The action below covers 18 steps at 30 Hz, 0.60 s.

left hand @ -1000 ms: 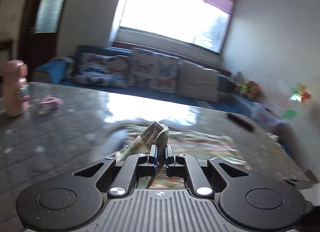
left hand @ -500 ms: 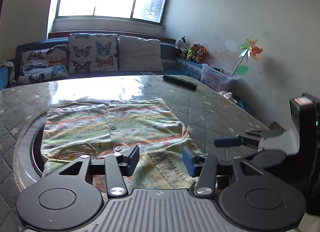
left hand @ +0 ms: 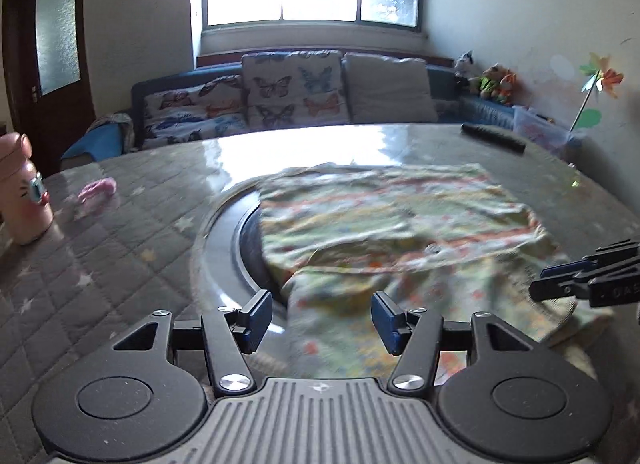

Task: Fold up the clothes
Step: 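Grasp the shirt hem with both grippers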

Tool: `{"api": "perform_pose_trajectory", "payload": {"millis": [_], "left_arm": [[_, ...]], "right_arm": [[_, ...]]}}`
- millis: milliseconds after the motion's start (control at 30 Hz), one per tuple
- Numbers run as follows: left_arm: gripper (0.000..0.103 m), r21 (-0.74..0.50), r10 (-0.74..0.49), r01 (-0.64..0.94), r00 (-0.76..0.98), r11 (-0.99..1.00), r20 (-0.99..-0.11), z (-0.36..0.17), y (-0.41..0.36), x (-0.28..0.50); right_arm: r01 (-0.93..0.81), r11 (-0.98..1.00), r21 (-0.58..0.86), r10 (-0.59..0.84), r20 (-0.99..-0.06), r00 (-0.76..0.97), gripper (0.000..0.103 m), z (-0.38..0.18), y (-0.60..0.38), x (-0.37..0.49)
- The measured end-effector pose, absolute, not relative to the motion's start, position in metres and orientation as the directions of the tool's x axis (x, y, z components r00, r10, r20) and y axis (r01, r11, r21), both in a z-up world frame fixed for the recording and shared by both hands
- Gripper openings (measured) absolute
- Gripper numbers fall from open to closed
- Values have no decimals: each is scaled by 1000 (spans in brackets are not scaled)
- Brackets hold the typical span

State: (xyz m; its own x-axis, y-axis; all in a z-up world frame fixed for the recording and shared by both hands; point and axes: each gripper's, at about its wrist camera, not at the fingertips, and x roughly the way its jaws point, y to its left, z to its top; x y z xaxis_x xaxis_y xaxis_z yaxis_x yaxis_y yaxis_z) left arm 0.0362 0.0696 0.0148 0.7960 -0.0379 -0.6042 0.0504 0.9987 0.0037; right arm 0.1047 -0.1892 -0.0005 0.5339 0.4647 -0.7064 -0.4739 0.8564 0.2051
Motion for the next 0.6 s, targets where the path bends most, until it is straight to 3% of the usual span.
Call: {"api": "perform_pose_trajectory", "payload": {"millis": [100, 167, 400, 600], "left_arm": [[58, 19, -16, 35, 783, 999, -622, 6, 76, 35], [58, 25, -8, 31, 779, 999, -627, 2, 78, 35], [58, 57, 7, 39, 771, 998, -636, -2, 78, 37], [58, 85, 34, 27, 766, 996, -642, -1, 81, 42]], "right_arm": [[-469, 861, 195, 453, -711, 537, 19, -2, -186, 103], [-465, 865, 190, 447, -713, 541, 8, -1, -186, 103], [-467, 872, 144, 432, -677, 596, 7, 17, -186, 93], [-449, 884, 128, 392, -725, 567, 7, 1, -183, 97]]}}
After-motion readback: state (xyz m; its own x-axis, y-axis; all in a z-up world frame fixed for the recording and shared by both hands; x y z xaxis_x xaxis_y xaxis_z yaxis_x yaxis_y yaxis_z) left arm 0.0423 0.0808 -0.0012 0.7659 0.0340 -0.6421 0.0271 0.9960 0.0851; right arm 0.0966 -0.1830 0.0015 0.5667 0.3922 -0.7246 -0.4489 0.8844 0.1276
